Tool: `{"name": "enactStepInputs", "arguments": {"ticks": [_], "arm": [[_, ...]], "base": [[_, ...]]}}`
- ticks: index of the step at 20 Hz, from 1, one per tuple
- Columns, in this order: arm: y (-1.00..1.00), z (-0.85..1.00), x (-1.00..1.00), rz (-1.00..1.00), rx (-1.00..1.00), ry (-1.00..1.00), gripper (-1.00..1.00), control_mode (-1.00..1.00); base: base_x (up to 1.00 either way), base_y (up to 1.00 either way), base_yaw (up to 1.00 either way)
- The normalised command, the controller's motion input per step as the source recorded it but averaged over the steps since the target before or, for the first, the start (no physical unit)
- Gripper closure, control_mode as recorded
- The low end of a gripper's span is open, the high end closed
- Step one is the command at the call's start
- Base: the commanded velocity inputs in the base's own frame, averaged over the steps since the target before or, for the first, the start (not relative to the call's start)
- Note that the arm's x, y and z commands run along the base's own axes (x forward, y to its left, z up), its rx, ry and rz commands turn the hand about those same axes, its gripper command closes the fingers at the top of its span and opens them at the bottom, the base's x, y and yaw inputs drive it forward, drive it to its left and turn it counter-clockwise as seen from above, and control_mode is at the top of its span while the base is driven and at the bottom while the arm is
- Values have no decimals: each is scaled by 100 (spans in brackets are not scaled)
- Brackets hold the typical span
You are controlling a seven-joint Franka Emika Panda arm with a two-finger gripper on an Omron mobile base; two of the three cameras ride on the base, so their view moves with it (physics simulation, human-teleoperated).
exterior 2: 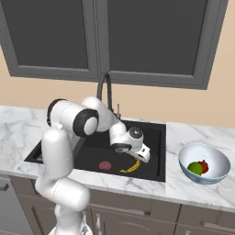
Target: There is a mixed pile of frozen fruits and vegetables on the counter. Locate all the frozen vegetables and place the items in a bowl on the counter. Take all the frozen fruits and defrost them in a running sink.
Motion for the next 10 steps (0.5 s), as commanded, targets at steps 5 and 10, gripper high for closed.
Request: {"name": "enactStepInputs", "arguments": {"ticks": [5,10], "arm": [[6,49,-16,1,1,-4,-100,-100],[15,36,-9,0,-9,2,-100,-100]], "base": [[0,0,0],[0,0,0]]}}
